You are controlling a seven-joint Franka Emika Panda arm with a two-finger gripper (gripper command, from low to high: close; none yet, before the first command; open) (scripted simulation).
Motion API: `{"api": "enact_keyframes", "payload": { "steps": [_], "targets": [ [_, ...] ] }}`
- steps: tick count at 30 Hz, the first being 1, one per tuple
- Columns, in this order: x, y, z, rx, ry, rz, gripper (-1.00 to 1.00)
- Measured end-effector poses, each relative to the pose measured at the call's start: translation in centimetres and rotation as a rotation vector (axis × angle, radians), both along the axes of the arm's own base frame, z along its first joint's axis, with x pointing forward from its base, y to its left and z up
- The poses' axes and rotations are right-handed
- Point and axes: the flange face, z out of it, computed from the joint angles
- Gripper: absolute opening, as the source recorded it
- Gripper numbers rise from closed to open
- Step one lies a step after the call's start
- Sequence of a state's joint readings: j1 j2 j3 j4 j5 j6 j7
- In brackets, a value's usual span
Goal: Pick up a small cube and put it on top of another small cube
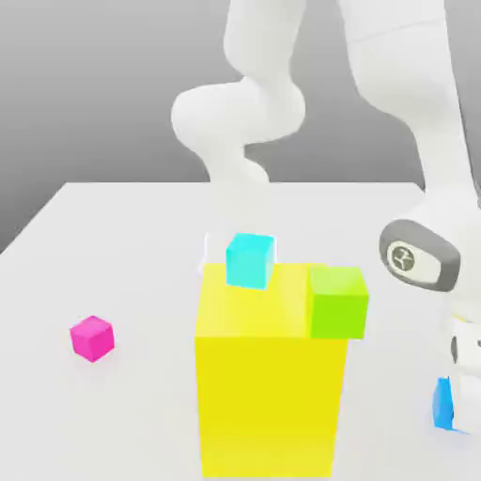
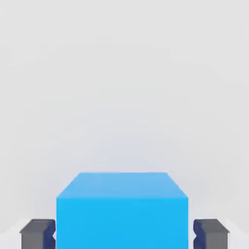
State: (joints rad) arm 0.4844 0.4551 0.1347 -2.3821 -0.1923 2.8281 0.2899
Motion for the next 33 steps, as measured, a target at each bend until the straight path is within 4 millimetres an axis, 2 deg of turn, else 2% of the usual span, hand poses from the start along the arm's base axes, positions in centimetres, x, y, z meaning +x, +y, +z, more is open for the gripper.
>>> {"api": "enact_keyframes", "payload": {
  "steps": [2,3,7,9,11,15,18,21,25,26,27,30,31,33],
  "targets": [
    [0.0,0.0,-0.5,0.0,0.0,0.001,-1.0],
    [0.0,0.0,-0.1,0.0,0.0,0.001,-1.0],
    [0.0,0.0,4.3,0.0,0.001,0.001,-1.0],
    [-0.3,1.3,5.9,0.01,-0.001,0.062,-1.0],
    [1.0,0.9,8.3,0.011,-0.005,0.031,-1.0],
    [4.7,-3.0,14.7,0.002,-0.011,-0.167,-1.0],
    [7.3,-7.9,19.9,-0.003,-0.012,-0.354,-1.0],
    [8.3,-12.1,25.1,-0.005,-0.012,-0.52,-1.0],
    [7.8,-17.2,31.9,-0.004,-0.009,-0.727,-1.0],
    [7.6,-18.6,32.6,0.0,-0.003,-0.786,-1.0],
    [7.5,-19.3,32.2,0.002,0.001,-0.815,-1.0],
    [7.4,-19.9,28.2,0.004,0.003,-0.841,-1.0],
    [7.3,-19.9,27.5,0.004,0.004,-0.842,1.0],
    [7.3,-19.9,27.5,0.004,0.004,-0.842,1.0]
  ]
}}
